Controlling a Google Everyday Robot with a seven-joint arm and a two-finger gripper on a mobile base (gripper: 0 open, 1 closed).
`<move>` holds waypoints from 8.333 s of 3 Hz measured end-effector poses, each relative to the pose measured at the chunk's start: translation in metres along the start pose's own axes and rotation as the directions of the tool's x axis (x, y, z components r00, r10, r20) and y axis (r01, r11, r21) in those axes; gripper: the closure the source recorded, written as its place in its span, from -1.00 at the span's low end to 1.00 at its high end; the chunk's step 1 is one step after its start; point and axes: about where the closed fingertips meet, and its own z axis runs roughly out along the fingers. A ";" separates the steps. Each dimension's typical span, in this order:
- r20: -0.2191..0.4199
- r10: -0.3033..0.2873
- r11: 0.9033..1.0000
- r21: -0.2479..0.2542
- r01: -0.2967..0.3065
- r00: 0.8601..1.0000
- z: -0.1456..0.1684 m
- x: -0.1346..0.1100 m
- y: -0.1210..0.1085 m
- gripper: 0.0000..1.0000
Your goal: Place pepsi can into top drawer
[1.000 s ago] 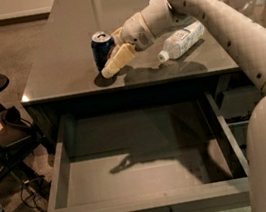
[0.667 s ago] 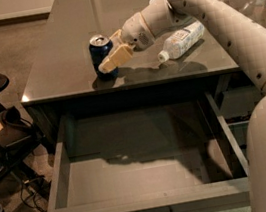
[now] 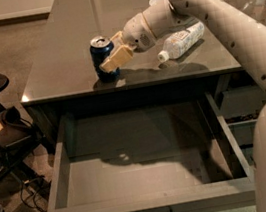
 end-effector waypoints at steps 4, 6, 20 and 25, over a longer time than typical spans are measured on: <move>0.168 -0.063 0.962 0.273 0.015 0.984 -0.067 -0.074 0.159 1.00; 0.232 -0.031 0.959 0.283 -0.037 0.972 -0.045 -0.052 0.160 1.00; 0.004 0.398 0.824 0.439 -0.359 0.917 0.027 0.268 0.134 1.00; 0.004 0.398 0.824 0.439 -0.359 0.917 0.027 0.267 0.134 -1.00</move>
Offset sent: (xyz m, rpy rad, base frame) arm -0.1957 -0.1415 0.0367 0.0530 -0.0985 -0.4323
